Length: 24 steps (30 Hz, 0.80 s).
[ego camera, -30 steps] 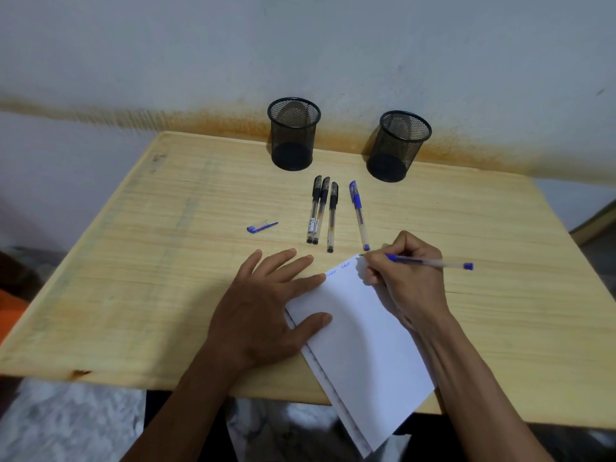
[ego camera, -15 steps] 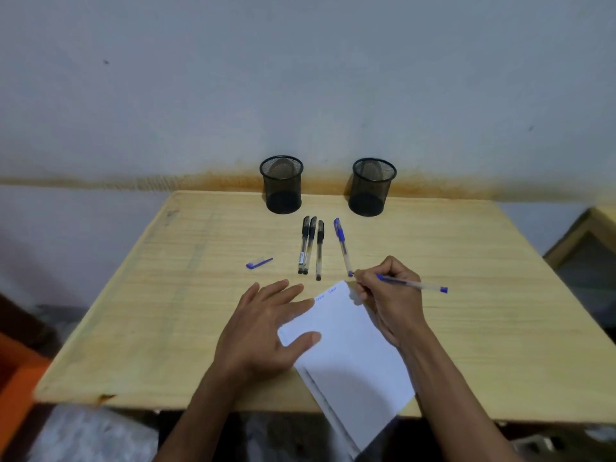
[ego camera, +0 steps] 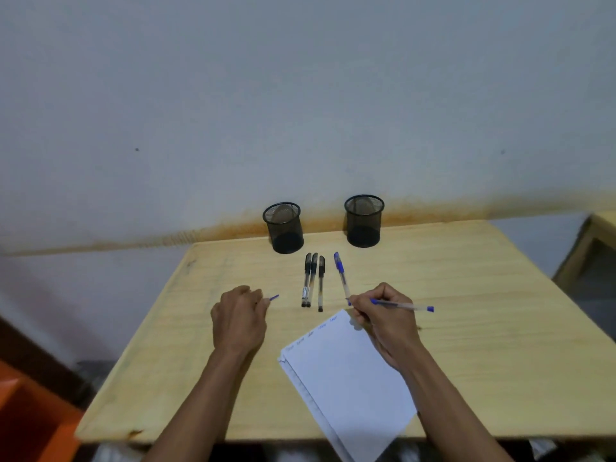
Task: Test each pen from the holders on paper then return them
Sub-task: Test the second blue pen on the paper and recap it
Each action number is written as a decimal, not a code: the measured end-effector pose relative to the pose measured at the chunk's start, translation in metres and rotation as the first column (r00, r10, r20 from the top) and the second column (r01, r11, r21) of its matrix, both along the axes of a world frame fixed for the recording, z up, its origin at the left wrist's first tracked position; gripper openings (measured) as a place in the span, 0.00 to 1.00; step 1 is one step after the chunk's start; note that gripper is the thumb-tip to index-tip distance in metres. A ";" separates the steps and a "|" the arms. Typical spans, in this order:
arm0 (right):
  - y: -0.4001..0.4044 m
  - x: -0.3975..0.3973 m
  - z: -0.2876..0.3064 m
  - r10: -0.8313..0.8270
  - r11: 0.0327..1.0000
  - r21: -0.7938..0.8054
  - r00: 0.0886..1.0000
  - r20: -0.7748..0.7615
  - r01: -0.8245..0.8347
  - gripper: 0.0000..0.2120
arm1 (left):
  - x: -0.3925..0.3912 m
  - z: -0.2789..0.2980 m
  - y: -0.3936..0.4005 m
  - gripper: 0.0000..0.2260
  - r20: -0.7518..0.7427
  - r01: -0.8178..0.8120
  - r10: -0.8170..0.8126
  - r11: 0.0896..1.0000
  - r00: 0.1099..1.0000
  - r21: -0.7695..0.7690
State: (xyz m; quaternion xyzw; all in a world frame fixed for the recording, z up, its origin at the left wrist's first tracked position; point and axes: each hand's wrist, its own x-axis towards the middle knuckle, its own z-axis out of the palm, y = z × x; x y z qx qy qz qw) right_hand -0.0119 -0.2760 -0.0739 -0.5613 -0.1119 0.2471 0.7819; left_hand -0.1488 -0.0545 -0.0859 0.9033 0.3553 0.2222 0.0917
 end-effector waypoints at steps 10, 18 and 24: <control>-0.007 -0.009 0.026 0.021 0.999 -0.031 0.997 0.075 -0.019 0.07 | -0.014 0.027 -0.046 0.05 0.401 0.171 -0.065 0.957 0.914 -0.234; -0.020 -0.048 0.068 0.074 0.996 -0.068 0.929 0.362 -0.053 0.04 | -0.027 0.054 -0.089 0.07 0.590 0.391 -0.151 0.869 0.793 -0.304; -0.022 -0.053 0.074 0.118 0.980 -0.200 0.834 0.538 -0.010 0.02 | -0.034 0.059 -0.093 0.08 0.614 0.440 -0.215 0.865 0.759 -0.242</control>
